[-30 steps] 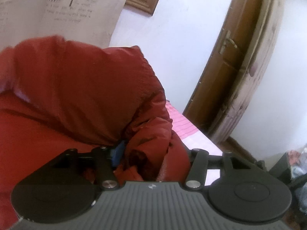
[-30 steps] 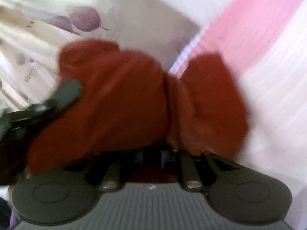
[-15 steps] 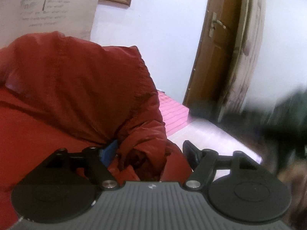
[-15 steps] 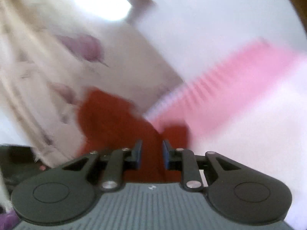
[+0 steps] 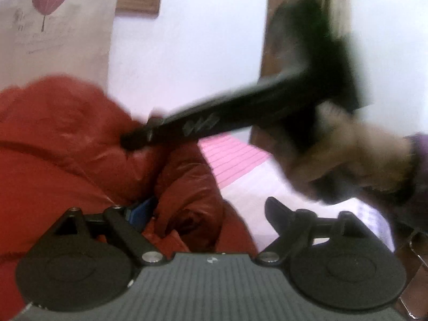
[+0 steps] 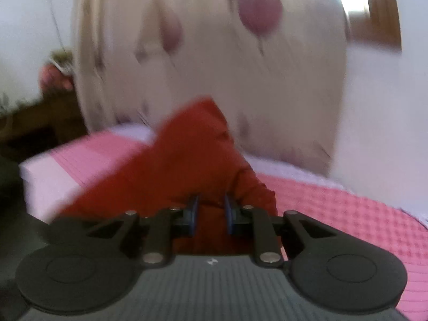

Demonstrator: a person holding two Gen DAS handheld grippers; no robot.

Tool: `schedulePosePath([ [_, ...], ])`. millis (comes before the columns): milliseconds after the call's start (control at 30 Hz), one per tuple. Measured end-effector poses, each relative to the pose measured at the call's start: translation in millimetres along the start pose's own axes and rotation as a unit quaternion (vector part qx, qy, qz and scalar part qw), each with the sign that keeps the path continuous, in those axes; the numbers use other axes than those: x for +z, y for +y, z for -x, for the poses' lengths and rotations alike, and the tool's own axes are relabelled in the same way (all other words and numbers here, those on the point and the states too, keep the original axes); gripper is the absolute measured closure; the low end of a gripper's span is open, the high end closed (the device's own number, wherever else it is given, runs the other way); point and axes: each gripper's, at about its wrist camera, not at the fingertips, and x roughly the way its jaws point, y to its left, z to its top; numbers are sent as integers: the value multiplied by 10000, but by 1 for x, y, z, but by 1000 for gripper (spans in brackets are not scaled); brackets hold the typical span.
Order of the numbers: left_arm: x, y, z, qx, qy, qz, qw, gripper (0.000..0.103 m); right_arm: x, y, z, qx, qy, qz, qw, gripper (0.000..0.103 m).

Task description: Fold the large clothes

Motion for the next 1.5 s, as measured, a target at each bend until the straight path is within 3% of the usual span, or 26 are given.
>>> schedulePosePath([
  [100, -5, -5, 19, -135, -233, 68, 9996, 15, -17, -10, -6, 106, 22, -236, 9997, 85],
  [233, -4, 5, 70, -438, -865, 901, 9912, 17, -28, -12, -8, 111, -108, -441, 9989, 85],
  [300, -3, 6, 93, -265, -1223, 991, 9872, 19, -32, -17, -8, 143, -153, -608, 9979, 84],
  [333, -1, 8, 96, -181, -1216, 978, 9876, 27, -34, -22, -10, 192, -201, -689, 9972, 84],
  [433, -1, 12, 74, -458, -676, 888, 9927, 57, -39, -33, -14, 403, -328, -981, 9938, 84],
  [533, -7, 4, 52, -424, -375, 476, 9973, 57, -43, -38, -14, 444, -384, -1124, 9919, 84],
  [600, -13, 7, 44, -560, -289, 680, 9957, 57, -45, -39, -14, 398, -371, -1098, 9925, 84],
  [733, -23, 7, 36, -589, -101, 570, 9966, 55, -47, -44, -21, 286, -134, -1149, 9929, 84],
  [800, -21, 14, 28, -642, -71, 778, 9949, 55, -48, -42, -26, 190, -41, -1099, 9938, 84],
  [967, -28, 6, 19, -498, -21, 378, 9980, 55, -56, -41, -34, -9, 27, -970, 9953, 84],
  [1167, -32, 6, 9, -463, 61, 338, 9983, 56, -73, -36, -40, -208, -141, -999, 9947, 85],
  [1400, -31, 8, -4, -426, 196, 472, 9978, 58, -70, -31, -48, -448, 126, -788, 9958, 85],
  [1500, -30, 9, -7, -388, 282, 553, 9973, 58, -64, -41, -42, -386, 204, -1009, 9939, 81],
])
